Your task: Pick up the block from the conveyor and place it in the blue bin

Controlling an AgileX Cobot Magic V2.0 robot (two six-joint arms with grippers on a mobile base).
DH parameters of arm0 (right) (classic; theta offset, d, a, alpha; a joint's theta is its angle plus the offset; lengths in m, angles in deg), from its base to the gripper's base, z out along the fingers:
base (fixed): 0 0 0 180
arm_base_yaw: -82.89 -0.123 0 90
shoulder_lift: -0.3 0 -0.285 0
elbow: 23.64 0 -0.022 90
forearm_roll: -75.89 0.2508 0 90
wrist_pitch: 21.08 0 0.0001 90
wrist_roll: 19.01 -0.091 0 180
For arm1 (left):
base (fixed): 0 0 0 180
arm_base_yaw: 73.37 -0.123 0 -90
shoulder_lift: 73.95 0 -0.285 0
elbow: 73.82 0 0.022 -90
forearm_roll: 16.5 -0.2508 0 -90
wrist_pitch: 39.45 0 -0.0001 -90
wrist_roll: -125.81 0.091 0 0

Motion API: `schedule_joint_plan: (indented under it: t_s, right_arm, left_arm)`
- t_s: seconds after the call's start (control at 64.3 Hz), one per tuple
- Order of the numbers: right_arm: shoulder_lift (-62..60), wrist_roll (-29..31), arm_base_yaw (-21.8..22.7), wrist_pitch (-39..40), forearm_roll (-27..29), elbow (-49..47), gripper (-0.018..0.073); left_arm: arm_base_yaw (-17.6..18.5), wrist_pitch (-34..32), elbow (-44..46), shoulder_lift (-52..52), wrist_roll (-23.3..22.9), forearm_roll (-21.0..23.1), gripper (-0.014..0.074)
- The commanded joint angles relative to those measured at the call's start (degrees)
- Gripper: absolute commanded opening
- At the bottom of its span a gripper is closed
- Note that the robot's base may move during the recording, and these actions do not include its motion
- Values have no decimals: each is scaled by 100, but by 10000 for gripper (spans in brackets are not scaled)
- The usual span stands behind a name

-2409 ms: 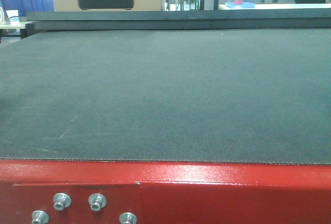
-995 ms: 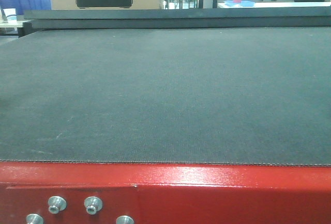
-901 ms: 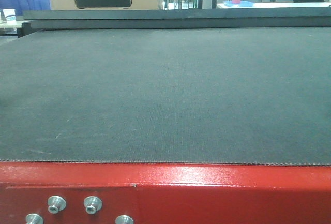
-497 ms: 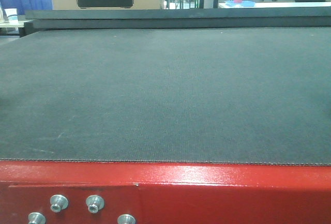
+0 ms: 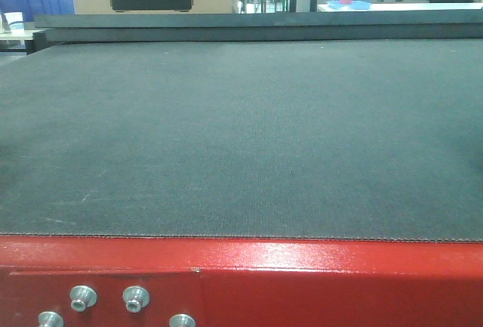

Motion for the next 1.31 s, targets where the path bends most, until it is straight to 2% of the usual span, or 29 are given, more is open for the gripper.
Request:
schedule_joint_plan:
  t_s: [0.0, 0.171, 0.249, 0.326, 0.451, 0.746, 1.072, 1.29]
  right_arm:
    - [623, 22, -9, -564, -299, -518, 569]
    - [1553, 203, 217, -992, -345, -989, 569]
    - [1850, 485, 476, -992, 31, -1017, 569]
    - [2218, 1002, 848, -980, 801, -1017, 569]
    - [2600, 1349, 1106, -659, 918, -1017, 569]
    - [3424, 1423, 903, -220, 894, -993, 569]
    - [4186, 1423, 906, 624, 800, -624, 569]
    - [4588, 1423, 906, 844, 791, -586, 568]
  left_arm:
    - [126, -58, 85, -102, -43, 10, 599]
    - [217, -49, 97, -116, -43, -4, 599]
    - [217, -49, 97, -116, -43, -4, 599]
    - [217, -49, 97, -116, -43, -4, 599]
    - [217, -49, 97, -116, -43, -4, 599]
    - [217, -49, 97, -116, -43, -4, 599]
    - [217, -35, 97, -116, -43, -4, 599]
    - [217, -13, 97, -116, -43, -4, 599]
